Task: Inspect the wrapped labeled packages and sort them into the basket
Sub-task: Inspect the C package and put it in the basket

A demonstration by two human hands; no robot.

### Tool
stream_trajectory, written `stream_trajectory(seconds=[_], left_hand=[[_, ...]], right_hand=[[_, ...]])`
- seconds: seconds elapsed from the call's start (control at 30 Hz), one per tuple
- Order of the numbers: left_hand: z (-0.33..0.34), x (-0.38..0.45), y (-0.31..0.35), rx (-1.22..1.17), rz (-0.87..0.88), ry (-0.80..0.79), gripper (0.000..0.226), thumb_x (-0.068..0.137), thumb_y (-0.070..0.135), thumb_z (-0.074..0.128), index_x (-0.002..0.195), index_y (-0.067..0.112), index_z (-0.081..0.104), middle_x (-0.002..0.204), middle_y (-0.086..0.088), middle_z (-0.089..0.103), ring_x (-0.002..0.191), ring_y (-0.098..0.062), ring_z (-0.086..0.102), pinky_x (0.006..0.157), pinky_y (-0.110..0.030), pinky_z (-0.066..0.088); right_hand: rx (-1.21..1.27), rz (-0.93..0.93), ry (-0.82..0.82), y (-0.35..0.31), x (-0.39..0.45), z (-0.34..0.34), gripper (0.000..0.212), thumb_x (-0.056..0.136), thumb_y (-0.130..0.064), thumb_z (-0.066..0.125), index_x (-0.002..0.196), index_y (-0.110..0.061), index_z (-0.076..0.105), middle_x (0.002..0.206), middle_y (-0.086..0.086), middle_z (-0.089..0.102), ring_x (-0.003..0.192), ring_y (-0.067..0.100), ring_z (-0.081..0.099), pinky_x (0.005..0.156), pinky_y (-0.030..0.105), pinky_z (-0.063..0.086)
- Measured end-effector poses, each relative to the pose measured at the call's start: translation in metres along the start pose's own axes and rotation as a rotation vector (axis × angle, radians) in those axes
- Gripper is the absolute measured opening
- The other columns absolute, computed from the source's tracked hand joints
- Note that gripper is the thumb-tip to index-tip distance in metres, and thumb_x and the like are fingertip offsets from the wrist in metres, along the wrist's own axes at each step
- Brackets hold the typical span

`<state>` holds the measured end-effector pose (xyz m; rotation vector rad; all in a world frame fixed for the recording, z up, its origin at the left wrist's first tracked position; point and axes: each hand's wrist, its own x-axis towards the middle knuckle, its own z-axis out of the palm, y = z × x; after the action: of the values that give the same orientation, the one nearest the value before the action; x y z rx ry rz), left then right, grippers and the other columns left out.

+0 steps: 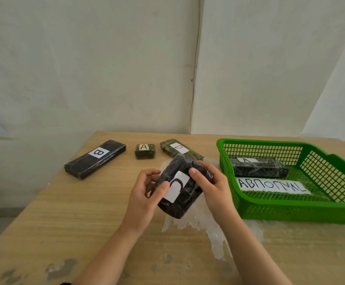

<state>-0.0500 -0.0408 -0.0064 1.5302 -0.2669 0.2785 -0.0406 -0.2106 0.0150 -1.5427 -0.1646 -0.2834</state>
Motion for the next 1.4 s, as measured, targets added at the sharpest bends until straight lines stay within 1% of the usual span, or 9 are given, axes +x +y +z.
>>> stream_trajectory(seconds=[0.27, 0.4, 0.6, 0.7, 0.8, 0.9, 1.07, 1.23, 1.4], left_hand=[[0.023, 0.009, 0.042, -0.179, -0.005, -0.063, 0.036, 0.081, 0.040, 0.069, 0.111, 0.032, 0.052, 0.103, 0.007, 0.070, 0.097, -0.010, 0.069, 0.071, -0.025, 0.056], [0.047, 0.019, 0.051, -0.574, -0.099, -0.087, 0.051, 0.081, 0.024, 0.067, 0.127, 0.016, 0.047, 0.118, -0.008, 0.068, 0.109, -0.026, 0.066, 0.085, -0.040, 0.056], [0.088, 0.025, 0.051, -0.481, -0.127, -0.173, 0.058, 0.077, 0.021, 0.073, 0.129, 0.012, 0.049, 0.124, -0.010, 0.065, 0.117, -0.026, 0.061, 0.100, -0.046, 0.045], [0.099, 0.038, 0.043, -0.459, -0.245, -0.208, 0.052, 0.081, 0.049, 0.065, 0.118, 0.013, 0.057, 0.118, -0.010, 0.065, 0.112, -0.026, 0.061, 0.098, -0.046, 0.044], [0.118, 0.054, 0.030, -0.379, -0.345, -0.147, 0.008, 0.089, 0.017, 0.060, 0.095, 0.021, 0.060, 0.103, 0.002, 0.063, 0.102, -0.017, 0.056, 0.089, -0.036, 0.040], [0.141, 0.066, 0.013, -0.239, -0.399, -0.028, 0.028, 0.086, 0.000, 0.058, 0.107, 0.019, 0.058, 0.115, 0.001, 0.057, 0.107, -0.014, 0.050, 0.076, -0.029, 0.035], [0.175, 0.079, 0.006, -0.103, -0.501, -0.048, 0.054, 0.096, 0.026, 0.052, 0.145, 0.015, 0.031, 0.148, -0.005, 0.037, 0.132, -0.023, 0.040, 0.090, -0.029, 0.033], [0.197, 0.075, -0.004, -0.023, -0.546, -0.107, 0.058, 0.096, 0.044, 0.041, 0.148, 0.022, 0.026, 0.149, -0.006, 0.041, 0.132, -0.029, 0.044, 0.105, -0.047, 0.040], [0.200, 0.075, -0.005, 0.111, -0.465, -0.086, 0.043, 0.100, 0.020, 0.033, 0.143, 0.015, 0.033, 0.137, -0.010, 0.050, 0.118, -0.026, 0.052, 0.099, -0.043, 0.044]], right_hand=[[-0.059, -0.087, -0.131, -0.035, -0.002, -0.021, 0.073, 0.071, -0.055, 0.072, 0.136, -0.036, 0.044, 0.121, 0.000, 0.062, 0.111, 0.012, 0.063, 0.092, 0.035, 0.054], [-0.059, 0.003, -0.155, -0.039, -0.011, -0.028, 0.052, 0.076, -0.047, 0.068, 0.124, -0.032, 0.054, 0.117, -0.001, 0.067, 0.106, 0.018, 0.066, 0.090, 0.042, 0.056], [0.421, 0.015, 0.162, -0.052, -0.008, -0.059, 0.029, 0.082, -0.016, 0.063, 0.109, -0.014, 0.054, 0.100, 0.007, 0.073, 0.091, 0.024, 0.071, 0.077, 0.040, 0.060], [0.353, 0.023, 0.271, -0.058, 0.008, -0.090, 0.006, 0.091, -0.009, 0.056, 0.091, -0.015, 0.055, 0.102, 0.009, 0.070, 0.091, 0.027, 0.071, 0.075, 0.047, 0.059], [0.278, 0.071, 0.384, -0.063, 0.032, -0.130, 0.009, 0.095, -0.014, 0.054, 0.099, -0.020, 0.057, 0.110, 0.006, 0.064, 0.096, 0.028, 0.067, 0.076, 0.053, 0.057], [0.045, 0.167, 0.405, -0.057, 0.054, -0.166, 0.035, 0.095, -0.019, 0.056, 0.128, -0.022, 0.044, 0.109, 0.001, 0.060, 0.092, 0.020, 0.063, 0.077, 0.054, 0.057], [-0.344, 0.392, 0.314, -0.042, 0.071, -0.199, 0.039, 0.093, -0.029, 0.058, 0.123, -0.013, 0.038, 0.111, 0.014, 0.059, 0.087, 0.031, 0.066, 0.063, 0.051, 0.060], [-0.646, 0.578, 0.023, -0.022, 0.068, -0.204, 0.027, 0.096, -0.030, 0.052, 0.113, -0.012, 0.042, 0.107, 0.012, 0.059, 0.084, 0.031, 0.067, 0.057, 0.046, 0.061], [-0.715, 0.682, -0.027, -0.015, 0.068, -0.210, 0.048, 0.095, -0.035, 0.054, 0.134, -0.014, 0.036, 0.136, 0.014, 0.048, 0.101, 0.035, 0.063, 0.060, 0.047, 0.061]])
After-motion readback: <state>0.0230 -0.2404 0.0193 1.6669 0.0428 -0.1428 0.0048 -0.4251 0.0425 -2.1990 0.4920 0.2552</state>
